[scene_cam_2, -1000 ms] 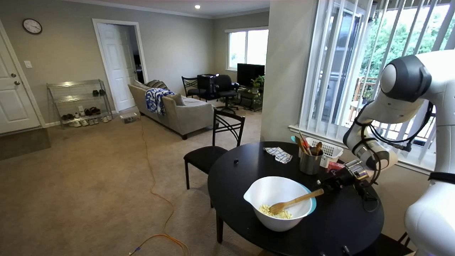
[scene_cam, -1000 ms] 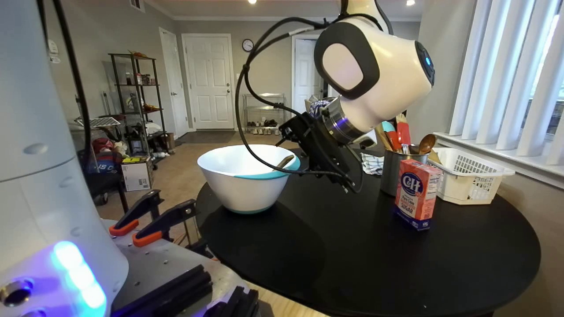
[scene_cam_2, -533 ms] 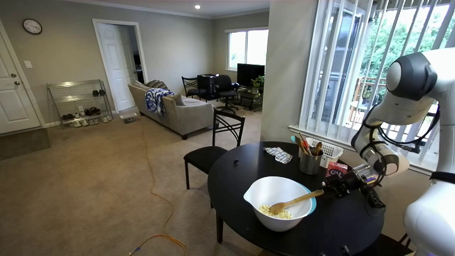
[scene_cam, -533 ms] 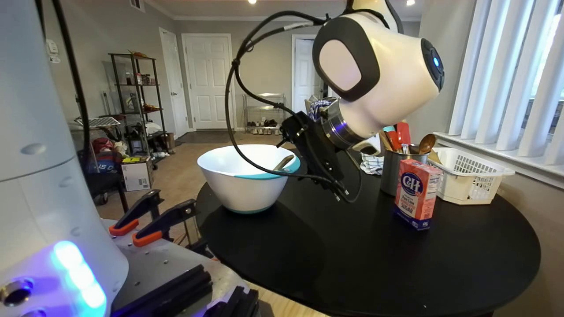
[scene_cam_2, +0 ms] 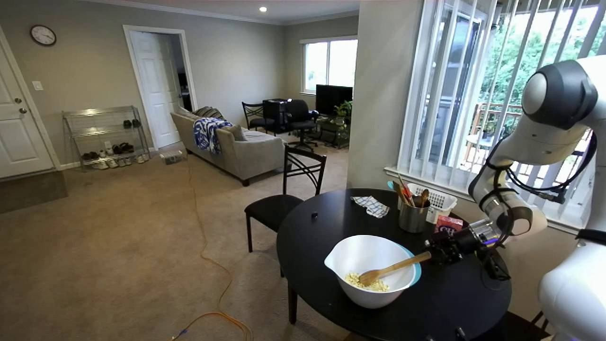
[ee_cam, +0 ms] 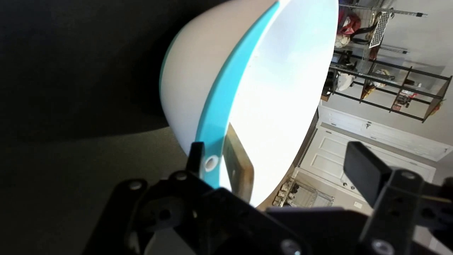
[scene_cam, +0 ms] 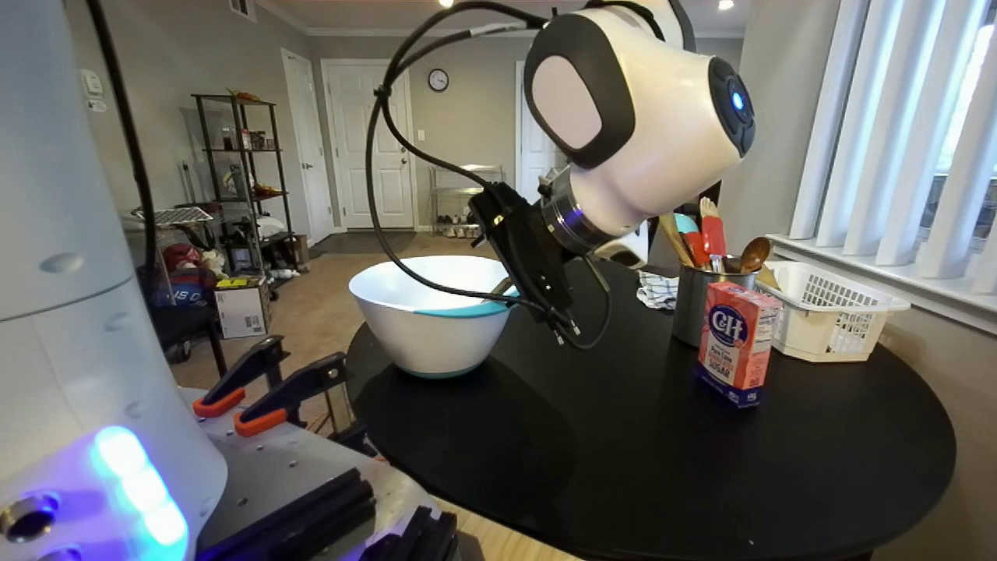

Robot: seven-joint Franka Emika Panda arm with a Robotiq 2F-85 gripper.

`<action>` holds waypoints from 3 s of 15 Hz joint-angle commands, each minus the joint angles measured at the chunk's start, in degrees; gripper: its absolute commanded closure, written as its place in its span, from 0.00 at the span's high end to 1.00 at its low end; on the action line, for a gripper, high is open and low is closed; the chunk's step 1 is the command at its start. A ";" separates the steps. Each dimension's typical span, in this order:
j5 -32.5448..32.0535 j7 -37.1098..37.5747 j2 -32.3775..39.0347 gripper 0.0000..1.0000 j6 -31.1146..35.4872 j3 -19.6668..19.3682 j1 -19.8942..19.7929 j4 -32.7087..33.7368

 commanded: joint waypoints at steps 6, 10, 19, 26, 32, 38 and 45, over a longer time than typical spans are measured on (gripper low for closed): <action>3.18 1.97 -3.33 1.00 4.52 1.57 3.12 -2.07; 3.99 1.95 -2.70 1.00 6.89 2.08 3.72 -1.73; 4.29 1.84 -2.15 0.54 8.06 1.86 3.29 -1.20; 4.12 1.90 -2.13 0.09 9.16 1.53 3.11 -1.19; 3.96 1.98 -2.37 0.03 9.68 1.47 2.98 -1.26; 0.79 3.19 -9.43 0.03 10.54 -0.14 3.03 -3.58; -16.35 14.27 -22.47 0.03 12.13 0.08 3.21 -5.68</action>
